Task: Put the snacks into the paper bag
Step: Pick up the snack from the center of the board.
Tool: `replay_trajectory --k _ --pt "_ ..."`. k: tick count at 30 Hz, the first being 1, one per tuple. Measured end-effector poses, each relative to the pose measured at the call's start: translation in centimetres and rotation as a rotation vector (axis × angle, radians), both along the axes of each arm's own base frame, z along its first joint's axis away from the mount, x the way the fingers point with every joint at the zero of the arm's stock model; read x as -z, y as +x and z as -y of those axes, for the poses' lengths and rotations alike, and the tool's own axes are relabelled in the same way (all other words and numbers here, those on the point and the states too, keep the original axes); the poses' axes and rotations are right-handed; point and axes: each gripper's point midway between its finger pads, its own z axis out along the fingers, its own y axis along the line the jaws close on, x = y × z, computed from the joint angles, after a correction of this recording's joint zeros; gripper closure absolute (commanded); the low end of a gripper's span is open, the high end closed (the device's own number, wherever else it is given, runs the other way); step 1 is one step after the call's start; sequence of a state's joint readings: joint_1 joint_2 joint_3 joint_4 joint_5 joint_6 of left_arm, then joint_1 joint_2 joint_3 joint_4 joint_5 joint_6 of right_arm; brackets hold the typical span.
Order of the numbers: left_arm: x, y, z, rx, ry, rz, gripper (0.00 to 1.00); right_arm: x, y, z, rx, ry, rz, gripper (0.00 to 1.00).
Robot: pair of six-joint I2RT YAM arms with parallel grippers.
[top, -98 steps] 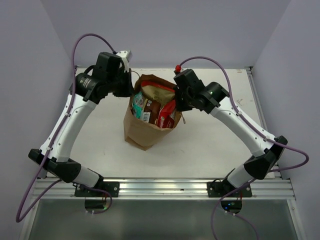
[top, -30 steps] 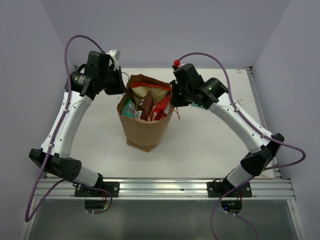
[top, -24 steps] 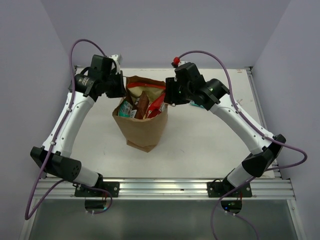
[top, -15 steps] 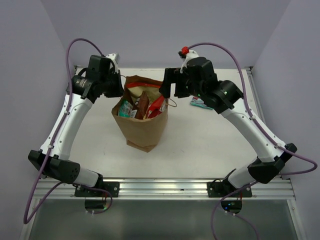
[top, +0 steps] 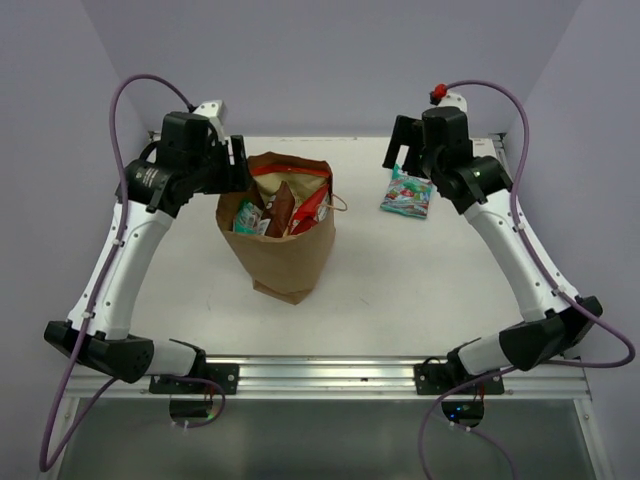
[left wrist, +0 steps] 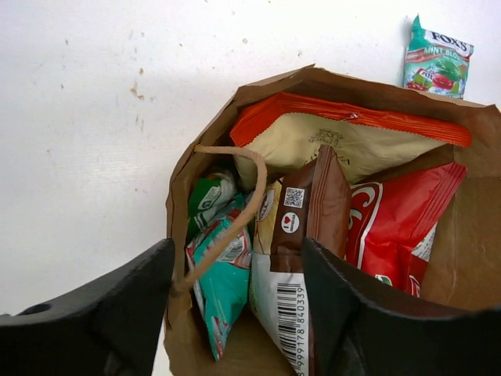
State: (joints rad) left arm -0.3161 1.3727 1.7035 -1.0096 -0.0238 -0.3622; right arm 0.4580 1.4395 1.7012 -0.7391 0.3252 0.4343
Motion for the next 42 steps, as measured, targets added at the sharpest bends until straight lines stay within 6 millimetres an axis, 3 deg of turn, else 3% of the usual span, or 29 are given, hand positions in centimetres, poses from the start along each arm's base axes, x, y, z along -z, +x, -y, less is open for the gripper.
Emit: replay_trajectory --k 7,13,18,32,38,42 --pt "-0.8 -0.2 -0.8 -0.023 0.019 0.035 0.09 8.7 3.4 6.2 0.187 0.022 -0.181 0.07" --pt "-2.3 -1.0 -1.6 -0.046 0.02 0.095 0.06 16.8 5.6 9.4 0.263 0.137 -0.338 0.08" --pt "-3.0 -1.8 -2.3 -0.063 0.025 0.136 0.06 21.1 6.4 10.8 0.291 0.2 -0.405 0.09" --pt "-0.6 -1.5 -2.6 -0.066 0.06 0.111 0.1 29.9 9.4 10.0 0.173 0.068 -0.517 0.09" --pt "-0.7 -1.3 -2.7 -0.065 0.064 0.13 0.12 30.8 11.5 7.3 0.083 -0.081 -0.498 0.1" --pt "-0.9 -1.0 -2.7 -0.065 0.068 0.146 0.12 31.4 11.7 5.1 0.034 -0.144 -0.495 0.12"
